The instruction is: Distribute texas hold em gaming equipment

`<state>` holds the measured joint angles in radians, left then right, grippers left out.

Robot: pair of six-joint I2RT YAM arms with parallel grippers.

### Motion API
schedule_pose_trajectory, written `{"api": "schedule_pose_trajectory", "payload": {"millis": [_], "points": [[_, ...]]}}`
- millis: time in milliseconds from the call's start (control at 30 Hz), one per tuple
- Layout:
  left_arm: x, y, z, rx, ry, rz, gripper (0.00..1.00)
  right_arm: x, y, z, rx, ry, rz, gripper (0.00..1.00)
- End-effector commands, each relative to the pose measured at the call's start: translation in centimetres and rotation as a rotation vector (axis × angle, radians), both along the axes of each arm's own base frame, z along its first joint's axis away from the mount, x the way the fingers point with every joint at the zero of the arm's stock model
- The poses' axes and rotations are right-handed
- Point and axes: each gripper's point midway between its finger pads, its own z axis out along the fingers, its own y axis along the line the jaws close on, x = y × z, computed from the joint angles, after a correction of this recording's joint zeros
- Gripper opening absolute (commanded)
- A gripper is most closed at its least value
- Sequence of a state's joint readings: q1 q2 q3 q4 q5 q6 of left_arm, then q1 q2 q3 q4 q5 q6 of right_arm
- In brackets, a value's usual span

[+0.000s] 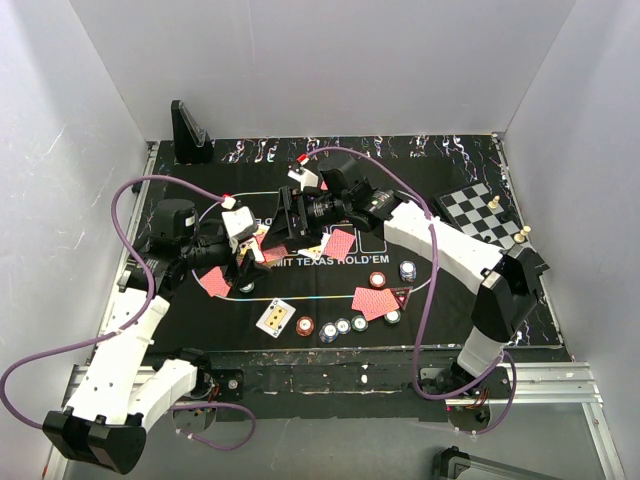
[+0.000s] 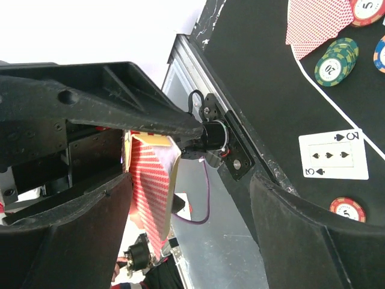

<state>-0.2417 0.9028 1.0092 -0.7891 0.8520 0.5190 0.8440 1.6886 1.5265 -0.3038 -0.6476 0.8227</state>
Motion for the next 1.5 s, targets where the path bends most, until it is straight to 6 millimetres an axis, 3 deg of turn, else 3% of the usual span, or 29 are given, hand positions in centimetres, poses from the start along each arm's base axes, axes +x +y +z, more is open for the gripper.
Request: {"api": "schedule_pose_trajectory", "payload": {"millis": [0,300,700,933,1133,1467], "points": [[0.3,-0.2,2.4,-0.03,-0.085,-0.005,0.0,0.0,0.9,2.0,0.08,-0.001,0.012,0.81],[0.4,-0.3,2.6,-0.038,-0.085,-0.008,0.0,-0.6,0.5,1.0,0.103,0.068,0.015,0.6],[0.0,-0.5,3.3,-0.061,-0.086,-0.016,0.0,0.3,-2.0,1.7,0.133,0.055,-0.044,0.54],[-0.1,-0.4,3.4,-0.06,-0.089,-0.011,0.0,0.5,-3.1,2.4,0.155,0.055,-0.057,0.36],[-0.2,-0.4,3.0,-0.056,-0.089,-0.012,0.0,1.3,-5.1,3.2,0.184,0.055,-0.102,0.14],[-0.5,-0.4,2.9,-0.054,-0.085,-0.016,0.0,4.7,-11.2,4.5,0.193,-0.003,-0.241,0.02]]}}
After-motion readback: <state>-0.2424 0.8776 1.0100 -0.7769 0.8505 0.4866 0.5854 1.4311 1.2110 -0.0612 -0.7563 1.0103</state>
